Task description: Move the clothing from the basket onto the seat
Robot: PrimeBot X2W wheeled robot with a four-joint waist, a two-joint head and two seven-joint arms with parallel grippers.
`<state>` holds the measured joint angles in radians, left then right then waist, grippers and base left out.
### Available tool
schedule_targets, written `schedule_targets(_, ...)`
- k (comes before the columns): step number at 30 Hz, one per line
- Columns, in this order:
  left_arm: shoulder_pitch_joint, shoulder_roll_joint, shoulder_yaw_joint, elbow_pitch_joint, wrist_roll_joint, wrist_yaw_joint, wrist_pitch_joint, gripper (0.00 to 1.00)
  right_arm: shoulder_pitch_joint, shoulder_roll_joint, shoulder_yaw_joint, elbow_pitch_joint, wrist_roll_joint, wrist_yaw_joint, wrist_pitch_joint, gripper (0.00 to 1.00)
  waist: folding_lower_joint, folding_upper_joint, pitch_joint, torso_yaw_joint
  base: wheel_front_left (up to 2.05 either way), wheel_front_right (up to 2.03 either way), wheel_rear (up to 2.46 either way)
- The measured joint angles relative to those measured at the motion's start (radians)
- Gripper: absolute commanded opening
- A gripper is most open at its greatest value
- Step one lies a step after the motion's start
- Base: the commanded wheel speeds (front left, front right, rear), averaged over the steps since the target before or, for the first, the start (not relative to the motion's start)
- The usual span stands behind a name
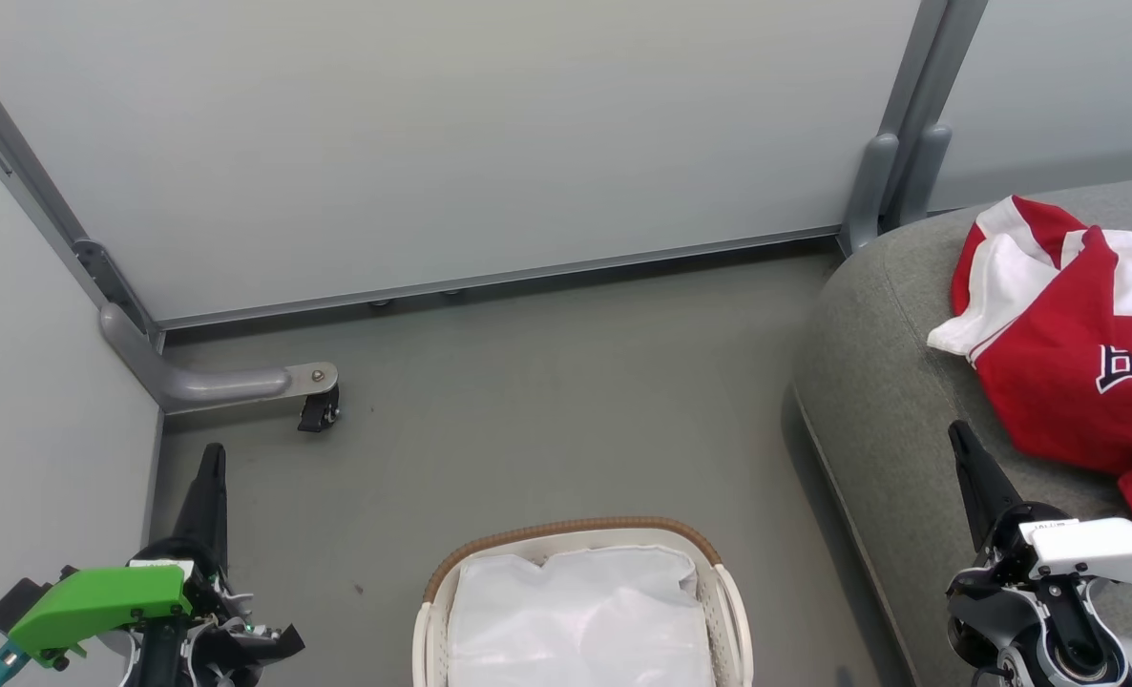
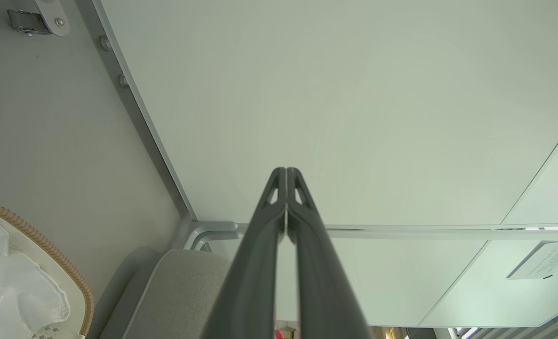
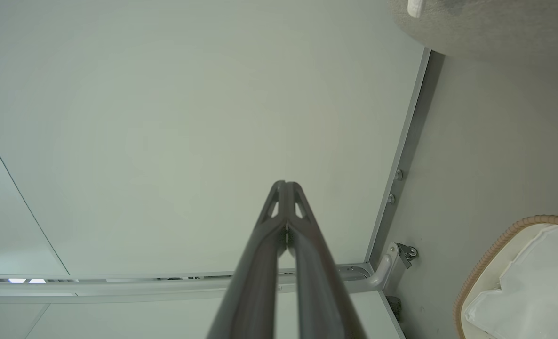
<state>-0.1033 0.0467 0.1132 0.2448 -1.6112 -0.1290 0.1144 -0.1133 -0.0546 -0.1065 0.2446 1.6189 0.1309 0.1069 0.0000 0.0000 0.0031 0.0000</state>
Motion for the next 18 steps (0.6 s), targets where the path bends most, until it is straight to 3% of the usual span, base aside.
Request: schedule_targets(18, 0.000, 0.000, 0.000, 0.000, 0.000, 0.000, 0.000, 0.00, 0.000, 0.001, -0.002, 0.000, 0.000, 0.000, 0.002, 0.00, 0.0000, 0.0000, 0.000, 0.000, 0.00, 0.00, 0.00)
